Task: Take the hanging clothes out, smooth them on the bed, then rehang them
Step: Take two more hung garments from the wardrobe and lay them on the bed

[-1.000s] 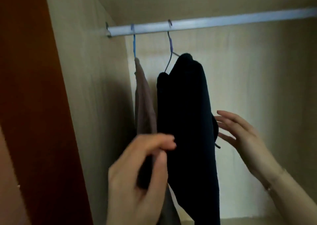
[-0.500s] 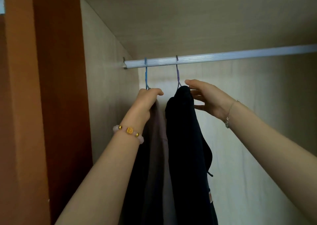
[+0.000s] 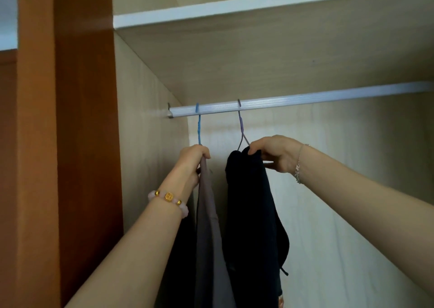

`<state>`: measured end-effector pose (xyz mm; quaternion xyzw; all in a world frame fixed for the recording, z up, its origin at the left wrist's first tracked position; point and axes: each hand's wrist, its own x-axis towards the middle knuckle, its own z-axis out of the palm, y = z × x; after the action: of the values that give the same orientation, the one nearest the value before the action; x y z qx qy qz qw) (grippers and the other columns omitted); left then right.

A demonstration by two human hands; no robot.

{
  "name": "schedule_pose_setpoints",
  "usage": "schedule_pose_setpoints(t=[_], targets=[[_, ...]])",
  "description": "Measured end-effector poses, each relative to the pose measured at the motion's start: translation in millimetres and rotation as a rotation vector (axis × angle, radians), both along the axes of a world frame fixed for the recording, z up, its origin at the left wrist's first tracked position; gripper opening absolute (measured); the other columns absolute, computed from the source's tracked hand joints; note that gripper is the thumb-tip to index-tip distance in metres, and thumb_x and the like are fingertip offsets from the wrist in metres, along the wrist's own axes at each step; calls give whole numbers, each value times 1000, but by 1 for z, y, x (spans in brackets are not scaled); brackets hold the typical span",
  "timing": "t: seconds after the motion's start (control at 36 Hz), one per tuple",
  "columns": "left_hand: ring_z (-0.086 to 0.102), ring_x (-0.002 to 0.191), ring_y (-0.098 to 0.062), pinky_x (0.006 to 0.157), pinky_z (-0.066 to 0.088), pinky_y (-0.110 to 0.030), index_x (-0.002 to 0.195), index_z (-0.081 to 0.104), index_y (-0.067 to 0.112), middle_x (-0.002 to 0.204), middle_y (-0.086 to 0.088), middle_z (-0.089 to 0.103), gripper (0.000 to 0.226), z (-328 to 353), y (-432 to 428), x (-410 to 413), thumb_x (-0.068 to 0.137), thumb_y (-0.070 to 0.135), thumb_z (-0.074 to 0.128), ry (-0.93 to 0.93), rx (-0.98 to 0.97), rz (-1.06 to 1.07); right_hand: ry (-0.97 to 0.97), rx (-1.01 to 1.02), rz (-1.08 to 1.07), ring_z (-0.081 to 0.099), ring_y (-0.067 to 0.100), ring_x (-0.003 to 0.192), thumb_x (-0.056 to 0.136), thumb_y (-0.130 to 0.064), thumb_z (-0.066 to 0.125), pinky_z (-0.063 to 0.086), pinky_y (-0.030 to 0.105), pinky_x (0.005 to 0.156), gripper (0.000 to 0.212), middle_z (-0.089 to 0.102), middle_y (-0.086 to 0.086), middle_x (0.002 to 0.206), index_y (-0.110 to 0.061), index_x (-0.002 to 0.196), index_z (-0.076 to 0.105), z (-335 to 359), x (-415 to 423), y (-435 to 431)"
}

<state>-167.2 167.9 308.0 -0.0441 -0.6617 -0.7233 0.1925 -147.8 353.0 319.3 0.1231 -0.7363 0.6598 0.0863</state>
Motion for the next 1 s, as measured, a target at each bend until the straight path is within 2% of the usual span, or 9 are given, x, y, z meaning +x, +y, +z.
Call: schedule_pose_setpoints(t=[0.08,0.22,0.33,0.47,0.56,0.69,0.78,0.86,1.0], targets=[[44,62,-20,49,40,-23,94,55,3,82,-11,48,42,7,-4,-1,52,3,54,15,-34,2,-20,-82,-17,54,18,37,78,9,48,46,18,37,18,51,12,65,-1,64,51,5,2,6],[42,56,-17,53,37,-25,81,55,3,67,-8,47,9,27,-9,-9,76,-3,49,42,-97,-16,43,-104,-12,45,15,23,79,7,47,40,16,30,19,49,12,51,0,62,50,20,8,12],[36,50,-20,52,33,-26,62,45,6,52,-7,41,16,42,-9,-17,76,2,52,15,-119,-45,117,-107,-22,45,14,23,78,8,47,40,15,32,18,47,11,61,1,62,50,36,8,10],[40,52,-18,49,37,-23,58,48,5,43,-5,46,15,55,-7,-22,73,4,54,70,-161,-96,168,-97,-59,47,14,23,78,12,47,42,16,32,17,49,11,62,0,66,48,49,0,7],[44,59,-18,56,39,-23,59,49,5,63,-9,47,8,61,-1,-21,54,7,53,105,-154,-148,172,-90,-81,48,14,24,77,13,46,42,17,31,15,48,10,62,1,68,47,50,-10,8],[43,53,-18,51,37,-22,62,48,4,60,-9,48,14,56,6,-32,75,2,48,52,-161,-131,103,-54,-117,50,25,50,76,10,48,45,20,35,7,50,13,69,3,77,50,37,-27,16],[42,50,-19,52,35,-21,59,48,4,40,-5,49,15,43,10,-35,74,1,51,-7,-164,-116,71,-12,-111,51,25,53,76,8,50,46,20,38,6,51,14,71,4,79,52,22,-32,20],[43,52,-20,55,37,-22,60,50,3,46,-7,49,13,25,12,-41,73,0,50,-59,-144,-119,17,4,-107,50,25,53,76,8,49,45,19,36,5,51,14,72,4,78,51,4,-31,22],[47,48,-19,39,41,-15,61,50,0,37,-4,52,16,-24,12,-40,77,1,52,-103,-43,-160,-97,-3,-96,51,27,56,75,4,53,45,20,44,14,53,16,76,8,88,56,-43,-27,27]])
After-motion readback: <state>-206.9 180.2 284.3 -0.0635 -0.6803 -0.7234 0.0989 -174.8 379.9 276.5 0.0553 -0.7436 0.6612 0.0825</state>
